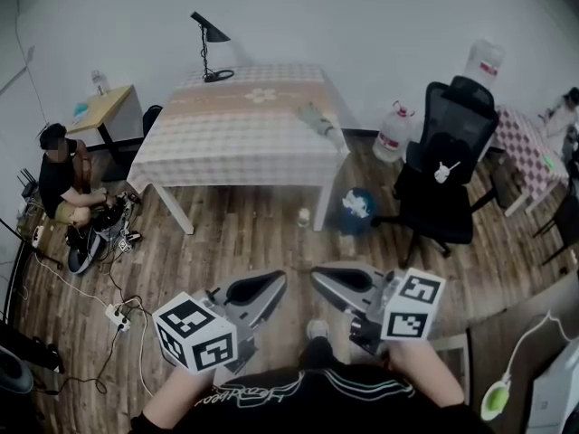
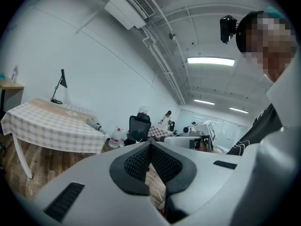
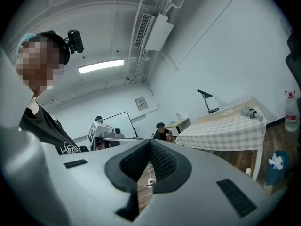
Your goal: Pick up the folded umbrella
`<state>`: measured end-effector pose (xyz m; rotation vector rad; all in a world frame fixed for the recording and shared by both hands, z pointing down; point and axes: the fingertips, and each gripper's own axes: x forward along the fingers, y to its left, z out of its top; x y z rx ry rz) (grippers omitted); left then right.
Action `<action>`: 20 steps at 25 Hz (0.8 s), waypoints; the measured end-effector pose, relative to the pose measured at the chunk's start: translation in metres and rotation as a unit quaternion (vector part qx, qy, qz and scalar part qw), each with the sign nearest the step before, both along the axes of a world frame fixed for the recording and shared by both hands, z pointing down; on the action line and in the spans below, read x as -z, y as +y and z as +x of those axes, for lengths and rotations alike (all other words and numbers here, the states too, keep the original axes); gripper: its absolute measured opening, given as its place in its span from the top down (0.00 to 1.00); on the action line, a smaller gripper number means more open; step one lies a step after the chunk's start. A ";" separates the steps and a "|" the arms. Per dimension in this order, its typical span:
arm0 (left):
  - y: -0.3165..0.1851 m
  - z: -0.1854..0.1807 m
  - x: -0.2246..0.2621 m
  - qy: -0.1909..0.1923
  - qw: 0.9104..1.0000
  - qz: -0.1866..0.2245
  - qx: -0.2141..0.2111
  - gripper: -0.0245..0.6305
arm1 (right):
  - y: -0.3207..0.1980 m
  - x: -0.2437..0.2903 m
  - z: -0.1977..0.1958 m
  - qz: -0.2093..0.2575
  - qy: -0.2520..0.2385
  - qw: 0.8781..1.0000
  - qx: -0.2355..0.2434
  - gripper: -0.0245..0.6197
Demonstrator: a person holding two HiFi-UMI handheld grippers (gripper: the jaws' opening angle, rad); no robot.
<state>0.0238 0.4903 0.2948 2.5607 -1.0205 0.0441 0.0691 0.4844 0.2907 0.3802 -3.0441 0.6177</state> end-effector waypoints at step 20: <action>-0.219 0.042 -0.040 0.015 0.998 -0.052 0.014 0.97 | -0.214 -0.045 0.036 -0.044 0.026 0.999 0.017 0.94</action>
